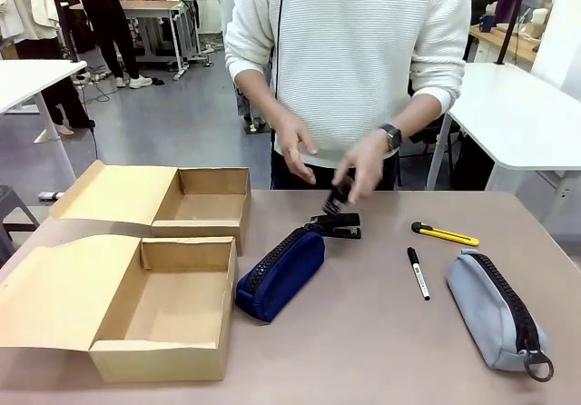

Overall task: Place items inside the box.
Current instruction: Pick up a Pencil pouch or Stapler and place it inside the Mailer Box closest to the robot.

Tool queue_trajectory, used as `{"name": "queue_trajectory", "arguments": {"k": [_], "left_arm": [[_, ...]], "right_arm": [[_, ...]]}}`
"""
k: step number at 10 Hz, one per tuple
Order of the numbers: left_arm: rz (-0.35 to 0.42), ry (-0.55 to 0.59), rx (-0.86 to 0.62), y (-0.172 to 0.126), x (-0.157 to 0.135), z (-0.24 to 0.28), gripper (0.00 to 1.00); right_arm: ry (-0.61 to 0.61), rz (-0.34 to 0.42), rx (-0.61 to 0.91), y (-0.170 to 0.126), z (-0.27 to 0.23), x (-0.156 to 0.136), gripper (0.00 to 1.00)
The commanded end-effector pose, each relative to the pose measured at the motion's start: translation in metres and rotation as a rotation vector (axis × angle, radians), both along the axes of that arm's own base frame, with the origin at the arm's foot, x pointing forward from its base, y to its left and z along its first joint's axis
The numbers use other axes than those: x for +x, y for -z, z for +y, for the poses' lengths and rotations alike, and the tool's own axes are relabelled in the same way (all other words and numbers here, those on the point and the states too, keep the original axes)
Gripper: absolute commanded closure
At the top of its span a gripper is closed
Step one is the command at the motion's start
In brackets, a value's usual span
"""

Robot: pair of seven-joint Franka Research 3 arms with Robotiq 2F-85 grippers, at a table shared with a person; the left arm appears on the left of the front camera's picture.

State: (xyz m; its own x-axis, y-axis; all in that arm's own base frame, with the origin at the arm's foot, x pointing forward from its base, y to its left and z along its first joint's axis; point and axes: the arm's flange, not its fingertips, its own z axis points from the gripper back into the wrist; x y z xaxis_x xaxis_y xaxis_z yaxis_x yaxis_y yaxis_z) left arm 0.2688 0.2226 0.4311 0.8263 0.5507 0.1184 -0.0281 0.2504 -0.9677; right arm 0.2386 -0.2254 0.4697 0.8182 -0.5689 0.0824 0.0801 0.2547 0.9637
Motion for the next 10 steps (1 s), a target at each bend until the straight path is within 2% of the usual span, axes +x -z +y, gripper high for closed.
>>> {"name": "queue_trajectory", "arguments": {"k": [1,3,4,6,7,8,9,10], "left_arm": [[-0.022,0.006,0.001,-0.001,-0.001,0.001,0.0],[-0.022,0.006,0.001,-0.001,-0.001,0.001,0.0],[-0.022,0.006,0.001,-0.001,-0.001,0.001,0.0],[-0.022,0.006,0.001,-0.001,-0.001,0.001,0.0],[-0.022,0.006,0.001,-0.001,-0.001,0.001,0.0],[-0.022,0.006,0.001,-0.001,-0.001,0.001,0.0],[-0.022,0.006,0.001,-0.001,-0.001,0.001,0.0],[-0.022,0.006,0.001,-0.001,-0.001,0.001,0.0]], "right_arm": [[-0.196,-0.104,-0.238,-0.018,0.066,0.04,0.0],[-0.434,-0.129,-0.451,-0.028,0.156,0.083,0.0],[-0.528,-0.128,-0.586,-0.022,0.202,0.096,0.0],[-0.564,-0.097,-0.778,-0.003,0.263,0.109,0.0],[-0.545,-0.118,-0.801,-0.001,0.257,0.103,0.0],[-0.381,-0.139,-0.655,-0.017,0.224,0.095,0.0],[-0.605,-0.121,-0.775,-0.009,0.28,0.105,0.0],[-0.605,-0.121,-0.775,-0.009,0.28,0.105,0.0]]}}
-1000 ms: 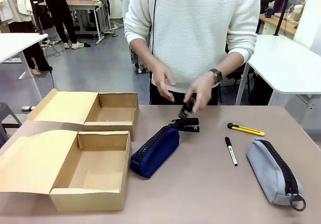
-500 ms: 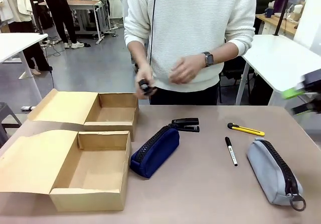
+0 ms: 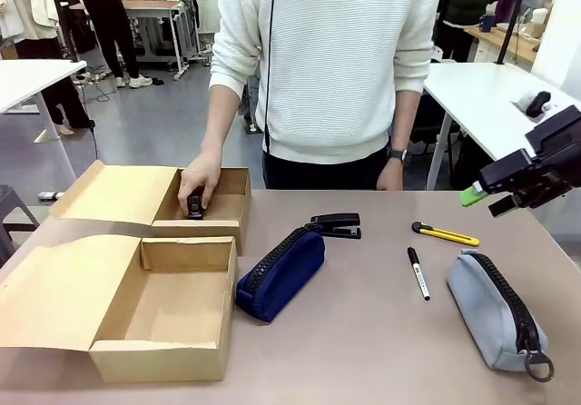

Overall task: Place items inside the box.
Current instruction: Pick up a Pencil pouch or Stapler and place it inside the Mailer Box closest to the robot.

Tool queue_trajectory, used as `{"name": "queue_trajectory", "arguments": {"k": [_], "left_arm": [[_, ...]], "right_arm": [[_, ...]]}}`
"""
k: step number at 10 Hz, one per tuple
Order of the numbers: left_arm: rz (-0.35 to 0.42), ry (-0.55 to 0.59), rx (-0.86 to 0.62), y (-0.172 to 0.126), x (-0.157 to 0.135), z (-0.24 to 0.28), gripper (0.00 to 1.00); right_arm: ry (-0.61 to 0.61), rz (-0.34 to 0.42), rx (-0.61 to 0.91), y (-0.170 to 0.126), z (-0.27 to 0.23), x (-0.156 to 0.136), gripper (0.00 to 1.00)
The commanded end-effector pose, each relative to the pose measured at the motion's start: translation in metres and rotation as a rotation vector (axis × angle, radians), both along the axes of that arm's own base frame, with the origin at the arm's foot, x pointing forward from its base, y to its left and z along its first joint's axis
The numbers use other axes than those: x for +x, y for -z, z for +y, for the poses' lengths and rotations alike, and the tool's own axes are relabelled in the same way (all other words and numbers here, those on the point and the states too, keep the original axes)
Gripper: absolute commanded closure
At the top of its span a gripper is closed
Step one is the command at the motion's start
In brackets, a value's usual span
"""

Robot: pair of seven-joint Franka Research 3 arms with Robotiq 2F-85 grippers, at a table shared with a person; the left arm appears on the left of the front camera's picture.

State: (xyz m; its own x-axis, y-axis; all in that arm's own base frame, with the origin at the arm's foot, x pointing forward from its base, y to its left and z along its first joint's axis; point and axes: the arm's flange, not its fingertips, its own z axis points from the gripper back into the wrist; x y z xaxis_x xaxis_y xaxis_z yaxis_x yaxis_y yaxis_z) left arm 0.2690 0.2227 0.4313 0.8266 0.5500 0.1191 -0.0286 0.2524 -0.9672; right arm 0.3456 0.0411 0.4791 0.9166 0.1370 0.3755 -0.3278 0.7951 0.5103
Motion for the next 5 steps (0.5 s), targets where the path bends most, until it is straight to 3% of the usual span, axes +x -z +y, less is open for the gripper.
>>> {"name": "queue_trajectory", "arguments": {"k": [1,2,3,4,5], "left_arm": [[-0.023,0.006,-0.001,-0.001,-0.001,0.0,0.0],[-0.023,0.006,-0.001,-0.001,-0.001,0.0,0.0],[-0.023,0.006,-0.001,-0.001,-0.001,0.0,0.0],[-0.023,0.006,-0.001,-0.001,-0.001,0.0,0.0],[-0.023,0.006,-0.001,-0.001,-0.001,0.0,0.0]], "right_arm": [[-0.051,0.018,-0.013,0.0,0.013,-0.003,0.0],[0.0,0.0,0.0,0.0,0.0,0.0,0.0],[-0.184,-0.048,-0.171,0.001,0.024,0.023,0.0],[-0.336,-0.122,-0.263,-0.002,0.057,0.064,0.0],[-0.409,-0.194,-0.324,-0.004,0.084,0.103,0.0]]}}
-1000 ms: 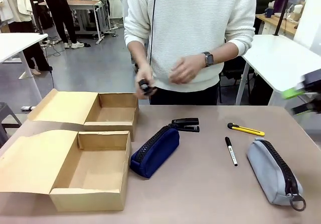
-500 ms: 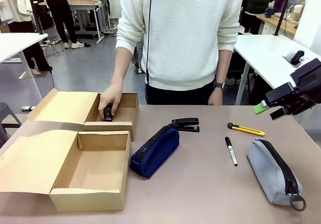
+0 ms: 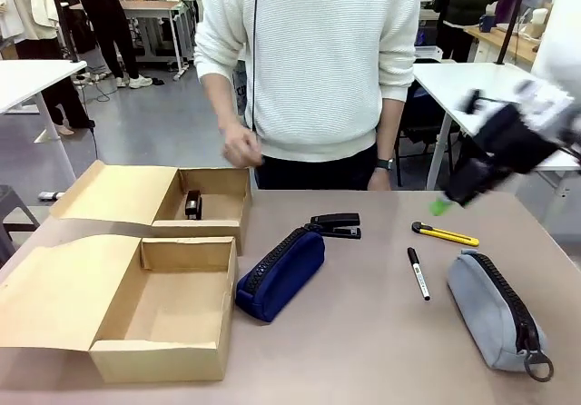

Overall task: Place items inside the box.
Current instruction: Pick up a Pencil pouch or Stapler and place it inside the Mailer Box closest to the robot.

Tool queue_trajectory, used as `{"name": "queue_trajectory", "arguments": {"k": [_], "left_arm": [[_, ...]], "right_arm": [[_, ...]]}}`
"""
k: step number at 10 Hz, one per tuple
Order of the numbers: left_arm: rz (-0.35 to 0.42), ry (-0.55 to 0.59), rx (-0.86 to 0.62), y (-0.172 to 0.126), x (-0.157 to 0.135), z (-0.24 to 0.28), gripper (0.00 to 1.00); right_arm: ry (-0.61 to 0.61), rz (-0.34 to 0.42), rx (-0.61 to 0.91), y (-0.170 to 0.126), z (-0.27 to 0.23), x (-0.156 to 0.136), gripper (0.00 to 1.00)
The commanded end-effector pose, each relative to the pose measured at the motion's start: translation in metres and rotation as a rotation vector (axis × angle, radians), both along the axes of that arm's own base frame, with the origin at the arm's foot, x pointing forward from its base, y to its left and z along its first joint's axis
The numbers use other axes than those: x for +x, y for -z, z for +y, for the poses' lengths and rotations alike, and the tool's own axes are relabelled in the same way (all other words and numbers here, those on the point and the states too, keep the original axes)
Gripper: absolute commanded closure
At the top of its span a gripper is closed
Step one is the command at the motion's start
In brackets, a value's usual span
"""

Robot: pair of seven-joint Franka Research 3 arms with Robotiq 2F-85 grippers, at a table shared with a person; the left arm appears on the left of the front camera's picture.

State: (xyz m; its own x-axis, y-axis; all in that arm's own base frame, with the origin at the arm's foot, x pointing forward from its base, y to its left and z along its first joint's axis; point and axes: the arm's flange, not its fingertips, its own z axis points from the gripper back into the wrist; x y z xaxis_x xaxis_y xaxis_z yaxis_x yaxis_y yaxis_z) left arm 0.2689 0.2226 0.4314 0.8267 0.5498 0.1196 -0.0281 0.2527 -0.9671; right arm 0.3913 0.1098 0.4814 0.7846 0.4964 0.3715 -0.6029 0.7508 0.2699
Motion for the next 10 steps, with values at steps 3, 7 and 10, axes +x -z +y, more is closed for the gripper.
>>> {"name": "queue_trajectory", "arguments": {"k": [3,7,10], "left_arm": [[-0.022,0.005,-0.001,-0.001,-0.001,0.001,0.0],[-0.022,0.005,-0.001,-0.001,-0.001,0.001,0.0],[-0.022,0.005,-0.001,-0.001,-0.001,0.001,0.0]], "right_arm": [[-0.366,-0.305,-0.202,0.024,0.099,0.132,0.0],[-0.739,-0.298,-0.369,0.072,0.147,0.164,0.0],[-0.809,-0.182,-0.346,0.1,0.155,0.181,0.0]]}}
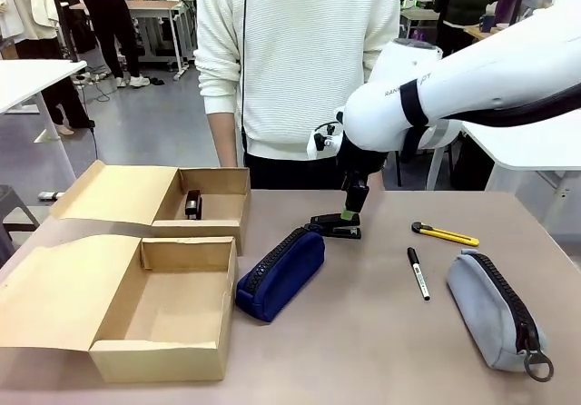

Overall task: Place items inside the box.
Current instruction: Pick up a Pencil pouch or Stapler and place it inside the Mailer Box closest to the robot.

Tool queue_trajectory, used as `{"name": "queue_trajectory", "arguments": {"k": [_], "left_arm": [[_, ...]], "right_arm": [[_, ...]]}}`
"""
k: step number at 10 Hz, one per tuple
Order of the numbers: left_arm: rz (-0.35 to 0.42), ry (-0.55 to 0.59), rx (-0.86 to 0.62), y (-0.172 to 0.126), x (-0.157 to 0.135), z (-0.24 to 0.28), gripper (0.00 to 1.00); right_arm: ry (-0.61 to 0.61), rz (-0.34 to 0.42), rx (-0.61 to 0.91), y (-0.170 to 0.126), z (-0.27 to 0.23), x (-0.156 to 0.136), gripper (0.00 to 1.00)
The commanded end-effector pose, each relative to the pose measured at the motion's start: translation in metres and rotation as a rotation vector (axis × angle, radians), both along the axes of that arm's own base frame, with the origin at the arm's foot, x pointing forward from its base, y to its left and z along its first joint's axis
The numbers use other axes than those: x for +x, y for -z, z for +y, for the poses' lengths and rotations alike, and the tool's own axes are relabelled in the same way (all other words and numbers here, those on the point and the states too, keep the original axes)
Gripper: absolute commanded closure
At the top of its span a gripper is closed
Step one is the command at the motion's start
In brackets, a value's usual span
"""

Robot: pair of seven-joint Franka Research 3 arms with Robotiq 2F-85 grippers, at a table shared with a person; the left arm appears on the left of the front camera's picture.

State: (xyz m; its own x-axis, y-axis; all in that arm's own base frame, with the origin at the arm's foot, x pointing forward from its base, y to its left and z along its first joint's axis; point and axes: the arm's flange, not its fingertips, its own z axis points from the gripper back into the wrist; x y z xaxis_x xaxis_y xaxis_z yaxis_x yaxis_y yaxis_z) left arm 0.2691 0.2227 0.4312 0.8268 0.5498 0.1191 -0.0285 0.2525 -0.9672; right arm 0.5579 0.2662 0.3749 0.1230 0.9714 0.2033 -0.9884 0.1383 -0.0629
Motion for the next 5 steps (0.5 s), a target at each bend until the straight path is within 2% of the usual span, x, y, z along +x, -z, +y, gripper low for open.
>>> {"name": "queue_trajectory", "arguments": {"k": [1,4,5], "left_arm": [[-0.023,0.005,-0.001,-0.001,-0.002,0.0,0.0],[-0.023,0.005,-0.001,-0.001,-0.002,0.0,0.0],[-0.023,0.005,-0.001,-0.001,-0.002,0.0,0.0]], "right_arm": [[-0.056,0.05,-0.006,0.004,-0.004,0.019,0.0],[-0.091,0.146,0.037,0.038,-0.004,0.033,0.0],[-0.092,0.154,0.051,0.044,-0.005,0.033,0.0]]}}
